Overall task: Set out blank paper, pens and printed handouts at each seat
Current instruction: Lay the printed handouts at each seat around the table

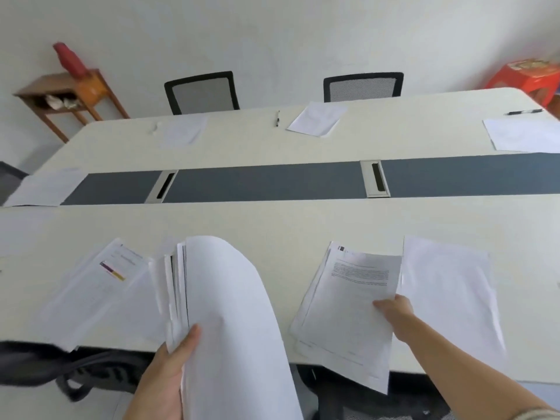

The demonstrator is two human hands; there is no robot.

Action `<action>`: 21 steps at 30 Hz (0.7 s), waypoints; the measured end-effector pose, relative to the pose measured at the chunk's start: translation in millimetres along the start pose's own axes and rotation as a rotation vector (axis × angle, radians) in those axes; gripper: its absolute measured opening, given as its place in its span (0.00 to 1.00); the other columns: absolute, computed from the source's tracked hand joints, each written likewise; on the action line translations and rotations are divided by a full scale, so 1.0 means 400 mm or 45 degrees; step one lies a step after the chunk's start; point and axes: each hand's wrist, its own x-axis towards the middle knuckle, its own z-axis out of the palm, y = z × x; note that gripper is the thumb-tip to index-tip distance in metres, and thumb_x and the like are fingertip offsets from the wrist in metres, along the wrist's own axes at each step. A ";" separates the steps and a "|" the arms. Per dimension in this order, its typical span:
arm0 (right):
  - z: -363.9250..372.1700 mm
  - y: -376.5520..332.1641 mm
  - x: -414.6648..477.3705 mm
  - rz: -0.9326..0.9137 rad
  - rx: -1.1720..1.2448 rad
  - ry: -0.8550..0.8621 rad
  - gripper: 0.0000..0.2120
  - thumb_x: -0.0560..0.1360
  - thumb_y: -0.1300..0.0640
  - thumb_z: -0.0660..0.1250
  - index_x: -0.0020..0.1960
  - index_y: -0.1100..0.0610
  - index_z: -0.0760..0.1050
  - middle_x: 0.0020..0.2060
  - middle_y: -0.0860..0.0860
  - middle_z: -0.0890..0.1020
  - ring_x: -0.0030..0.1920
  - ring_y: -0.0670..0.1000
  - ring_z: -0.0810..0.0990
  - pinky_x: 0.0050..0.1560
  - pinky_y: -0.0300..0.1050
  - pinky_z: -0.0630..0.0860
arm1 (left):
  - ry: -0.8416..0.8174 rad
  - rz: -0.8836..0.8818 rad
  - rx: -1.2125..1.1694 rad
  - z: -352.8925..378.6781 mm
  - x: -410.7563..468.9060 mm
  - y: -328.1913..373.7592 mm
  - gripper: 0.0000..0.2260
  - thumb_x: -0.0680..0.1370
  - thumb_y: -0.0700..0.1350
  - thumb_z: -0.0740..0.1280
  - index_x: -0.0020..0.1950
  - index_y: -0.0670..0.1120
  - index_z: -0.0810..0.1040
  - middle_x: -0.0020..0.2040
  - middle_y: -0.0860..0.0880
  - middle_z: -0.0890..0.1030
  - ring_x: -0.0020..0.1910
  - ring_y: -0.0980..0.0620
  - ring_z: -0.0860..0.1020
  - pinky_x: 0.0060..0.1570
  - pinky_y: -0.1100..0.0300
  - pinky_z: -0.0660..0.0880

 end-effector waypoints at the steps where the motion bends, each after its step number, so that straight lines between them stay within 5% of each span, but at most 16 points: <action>1: 0.005 0.002 0.007 0.003 -0.040 0.007 0.14 0.74 0.70 0.65 0.59 0.69 0.76 0.48 0.61 0.80 0.46 0.60 0.79 0.46 0.50 0.77 | -0.004 -0.015 0.016 0.002 0.007 -0.004 0.12 0.78 0.43 0.63 0.57 0.39 0.80 0.48 0.40 0.85 0.46 0.41 0.83 0.47 0.49 0.77; 7: -0.045 -0.016 -0.077 -0.257 -0.464 0.121 0.28 0.76 0.53 0.69 0.73 0.55 0.65 0.65 0.55 0.76 0.57 0.56 0.78 0.51 0.49 0.75 | -0.142 -0.086 0.142 0.080 0.025 -0.020 0.11 0.77 0.43 0.64 0.54 0.39 0.80 0.46 0.40 0.86 0.49 0.39 0.82 0.52 0.47 0.75; 13: -0.055 0.005 -0.339 -0.116 0.165 -0.765 0.13 0.75 0.51 0.71 0.54 0.59 0.81 0.51 0.56 0.85 0.49 0.54 0.84 0.49 0.49 0.78 | -0.416 -0.142 0.219 0.181 0.037 -0.045 0.15 0.74 0.46 0.66 0.58 0.41 0.80 0.54 0.41 0.84 0.54 0.41 0.83 0.61 0.44 0.73; 16: -0.061 0.038 -0.376 -0.137 0.423 -0.530 0.10 0.72 0.59 0.73 0.45 0.67 0.81 0.45 0.63 0.85 0.41 0.58 0.84 0.43 0.50 0.80 | -0.486 -0.114 0.278 0.212 0.035 -0.049 0.14 0.73 0.46 0.67 0.55 0.42 0.81 0.50 0.43 0.86 0.49 0.44 0.84 0.54 0.48 0.75; 21: -0.104 0.031 -0.369 -0.287 0.286 -0.344 0.16 0.78 0.54 0.67 0.45 0.68 0.82 0.44 0.64 0.85 0.42 0.60 0.85 0.45 0.53 0.78 | -0.460 -0.059 0.282 0.208 0.040 -0.068 0.10 0.76 0.44 0.66 0.56 0.44 0.79 0.46 0.48 0.87 0.43 0.52 0.85 0.43 0.57 0.78</action>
